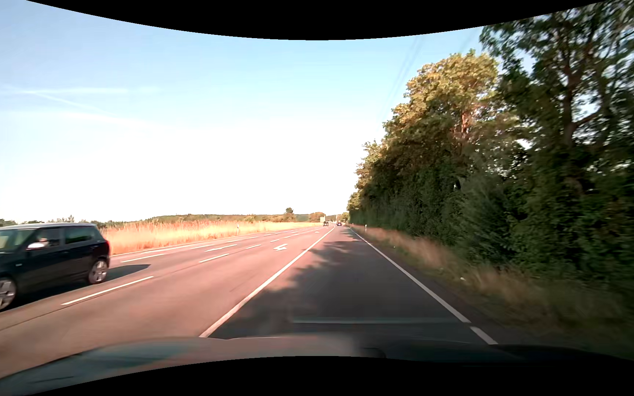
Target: Follow the waypoints while adhering to traffic rules and regulations
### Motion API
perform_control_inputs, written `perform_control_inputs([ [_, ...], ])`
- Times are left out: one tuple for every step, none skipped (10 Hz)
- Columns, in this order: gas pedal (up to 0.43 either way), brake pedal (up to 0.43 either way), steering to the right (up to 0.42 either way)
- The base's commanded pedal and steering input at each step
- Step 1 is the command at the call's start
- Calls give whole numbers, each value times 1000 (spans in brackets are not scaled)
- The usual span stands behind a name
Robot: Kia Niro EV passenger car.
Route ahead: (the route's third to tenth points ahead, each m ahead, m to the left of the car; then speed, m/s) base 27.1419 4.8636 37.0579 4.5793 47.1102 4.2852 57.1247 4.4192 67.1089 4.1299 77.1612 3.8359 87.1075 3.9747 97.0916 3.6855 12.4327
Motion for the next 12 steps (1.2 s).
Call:
perform_control_inputs([
  [311,0,-3],
  [311,0,-3],
  [311,0,-3],
  [311,0,-3],
  [311,0,-3],
  [311,0,-3],
  [311,0,-3],
  [311,0,-2],
  [311,0,-2],
  [311,0,-2],
  [311,0,-3],
  [311,0,-3],
])
